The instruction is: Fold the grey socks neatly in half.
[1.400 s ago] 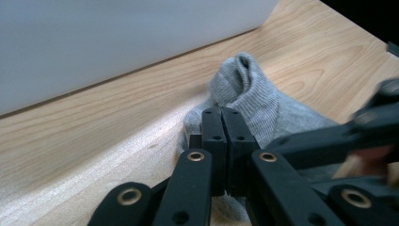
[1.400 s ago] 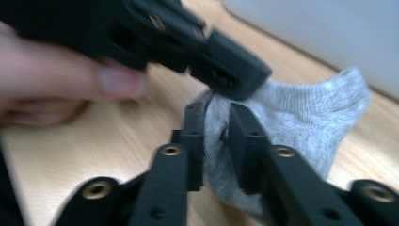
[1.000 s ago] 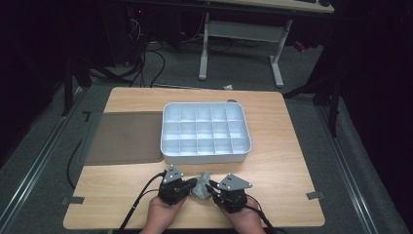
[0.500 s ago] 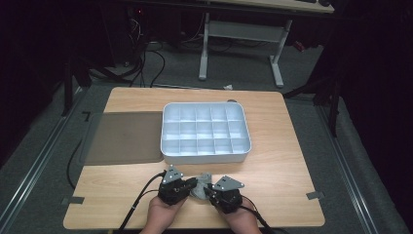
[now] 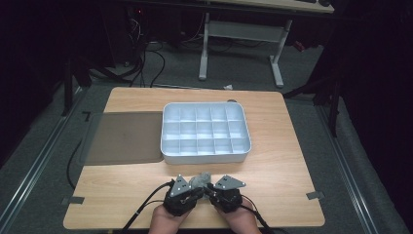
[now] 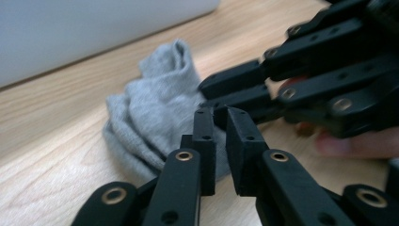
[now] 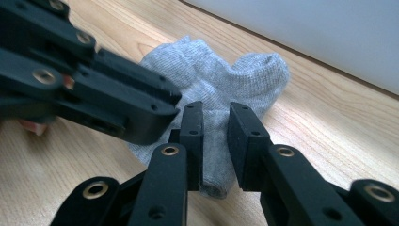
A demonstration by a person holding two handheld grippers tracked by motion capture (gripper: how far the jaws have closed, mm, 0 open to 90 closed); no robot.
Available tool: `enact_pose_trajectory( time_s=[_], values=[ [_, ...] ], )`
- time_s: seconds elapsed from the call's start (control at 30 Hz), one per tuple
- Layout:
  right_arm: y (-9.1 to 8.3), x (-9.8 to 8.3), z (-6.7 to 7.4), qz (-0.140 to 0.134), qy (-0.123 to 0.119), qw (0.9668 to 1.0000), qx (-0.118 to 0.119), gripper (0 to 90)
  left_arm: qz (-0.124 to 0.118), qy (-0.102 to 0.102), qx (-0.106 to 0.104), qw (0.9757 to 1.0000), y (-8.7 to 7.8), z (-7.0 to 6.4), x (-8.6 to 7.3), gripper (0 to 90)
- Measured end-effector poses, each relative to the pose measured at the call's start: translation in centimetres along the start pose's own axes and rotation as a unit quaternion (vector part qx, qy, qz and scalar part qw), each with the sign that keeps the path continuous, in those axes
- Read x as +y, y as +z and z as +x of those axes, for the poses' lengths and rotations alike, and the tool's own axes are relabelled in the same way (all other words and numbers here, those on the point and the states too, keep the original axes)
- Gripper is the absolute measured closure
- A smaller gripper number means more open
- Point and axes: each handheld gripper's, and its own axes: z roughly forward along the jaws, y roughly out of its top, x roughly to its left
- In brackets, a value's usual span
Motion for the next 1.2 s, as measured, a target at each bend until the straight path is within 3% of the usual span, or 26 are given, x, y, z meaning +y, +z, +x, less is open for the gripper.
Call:
enact_pose_trajectory(
  time_s=[0.1, 0.23, 0.53, 0.63, 0.77, 0.87, 1.0, 1.2],
  values=[
    [0.0, 0.0, 0.0, 0.0, 0.0, 1.0, 0.0, 77.2, 0.008, 0.004, 0.019, 0.9998, -0.1, 0.3, -0.1, 85.2],
    [0.0, 0.0, 0.0, -0.001, -0.001, 1.0, 0.0, 77.2, 0.01, -0.004, 0.025, 0.9996, -0.2, 0.7, -0.1, 87.2],
    [0.0, -0.1, -0.1, -0.002, -0.002, 1.0, -0.001, 77.0, 0.011, 0.001, 0.046, 0.9989, -0.3, 0.9, -0.1, 89.8],
    [0.0, -0.1, 0.0, -0.002, -0.001, 1.0, -0.002, 76.8, 0.011, 0.007, 0.044, 0.9989, -0.3, 0.9, -0.1, 89.5],
    [0.0, 0.0, 0.0, -0.002, 0.0, 1.0, -0.005, 75.8, 0.013, -0.002, 0.035, 0.9993, -0.3, 1.2, -0.1, 89.1],
    [-0.3, 0.3, 0.0, 0.003, 0.003, 1.0, -0.005, 69.2, 0.012, 0.001, 0.036, 0.9993, -0.2, 1.1, -0.1, 88.5],
    [-1.6, 0.5, -0.4, -0.022, 0.032, 0.9992, -0.002, 62.0, 0.012, 0.0, 0.034, 0.9993, -0.2, 1.1, -0.1, 87.8],
    [-1.9, -0.2, -0.9, -0.009, 0.061, 0.9981, 0.009, 55.7, 0.012, 0.002, 0.036, 0.9993, -0.2, 1.0, -0.1, 87.5]
  ],
)
